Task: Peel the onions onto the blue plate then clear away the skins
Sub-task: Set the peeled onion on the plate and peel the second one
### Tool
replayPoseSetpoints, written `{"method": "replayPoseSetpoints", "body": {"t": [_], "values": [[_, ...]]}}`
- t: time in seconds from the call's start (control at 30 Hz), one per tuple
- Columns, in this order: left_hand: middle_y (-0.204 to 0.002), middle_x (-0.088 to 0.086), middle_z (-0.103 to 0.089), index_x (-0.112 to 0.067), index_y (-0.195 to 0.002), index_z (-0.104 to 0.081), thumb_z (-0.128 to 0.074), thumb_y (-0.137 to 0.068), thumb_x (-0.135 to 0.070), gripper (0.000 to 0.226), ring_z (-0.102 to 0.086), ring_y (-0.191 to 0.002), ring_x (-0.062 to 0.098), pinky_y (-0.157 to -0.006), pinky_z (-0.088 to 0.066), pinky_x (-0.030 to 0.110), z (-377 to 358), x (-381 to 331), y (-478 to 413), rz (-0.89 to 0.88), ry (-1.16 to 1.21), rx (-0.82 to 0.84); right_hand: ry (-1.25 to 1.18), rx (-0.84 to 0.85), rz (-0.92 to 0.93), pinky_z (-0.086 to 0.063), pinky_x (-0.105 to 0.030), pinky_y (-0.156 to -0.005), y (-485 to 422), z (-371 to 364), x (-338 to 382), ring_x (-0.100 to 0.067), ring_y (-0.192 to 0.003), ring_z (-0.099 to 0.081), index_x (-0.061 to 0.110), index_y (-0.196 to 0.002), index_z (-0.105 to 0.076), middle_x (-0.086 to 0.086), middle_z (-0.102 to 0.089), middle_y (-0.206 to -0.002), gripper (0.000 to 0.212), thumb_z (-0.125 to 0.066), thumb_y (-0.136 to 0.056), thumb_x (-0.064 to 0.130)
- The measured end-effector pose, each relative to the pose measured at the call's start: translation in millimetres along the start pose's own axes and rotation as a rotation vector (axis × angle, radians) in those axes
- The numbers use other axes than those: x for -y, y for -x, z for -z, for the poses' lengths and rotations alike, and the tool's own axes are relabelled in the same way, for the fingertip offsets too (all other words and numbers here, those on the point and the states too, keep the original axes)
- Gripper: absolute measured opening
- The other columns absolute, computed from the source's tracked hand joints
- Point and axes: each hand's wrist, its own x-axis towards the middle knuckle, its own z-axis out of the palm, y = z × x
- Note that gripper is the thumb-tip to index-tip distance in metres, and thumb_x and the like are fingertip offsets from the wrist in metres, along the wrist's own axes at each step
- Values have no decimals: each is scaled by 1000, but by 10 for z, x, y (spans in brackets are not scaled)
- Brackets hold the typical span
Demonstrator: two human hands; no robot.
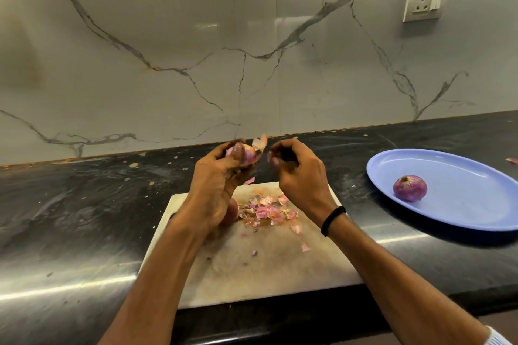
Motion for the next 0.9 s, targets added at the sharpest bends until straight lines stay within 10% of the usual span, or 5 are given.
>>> {"method": "replayPoseSetpoints", "body": {"t": [0.17,0.5,0.7,0.9], "values": [[-116,18,-70,-1,-120,-65,-70,-77,-18,47,-69,-107,31,-90,-59,37,13,49,-14,-20,-81,-6,-488,164,-180,-60,-39,-85,-12,16,123,-23,-99,-72,23,-131,-55,-9,-62,-121,52,-73,-83,29],[-115,24,-69,5,-119,-64,-62,-91,-18,35,-69,-107,35,-94,-56,42,-7,45,0,69,-69,-2,-180,-47,-127,-58,-22,-70,-43,31,6,-8,-73,-70,11,-95,-74,5,-72,-84,15,-67,-90,-2],[-105,18,-74,1,-110,-68,-66,-83,-28,40,-71,-102,33,-99,-53,47,-11,30,-6,74,-60,-25,253,-30,68,-41,-2,-87,-5,12,-72,-7,-104,-56,12,-103,-76,-5,-66,-116,28,-64,-86,-6],[-105,20,-74,1,-108,-70,-63,-90,-38,44,-70,-105,32,-100,-53,47,8,32,-12,114,-95,-64,144,-49,230,-55,-19,-88,33,-31,-44,-9,-96,-65,6,-117,-70,-7,-73,-108,25,-67,-92,9]]}}
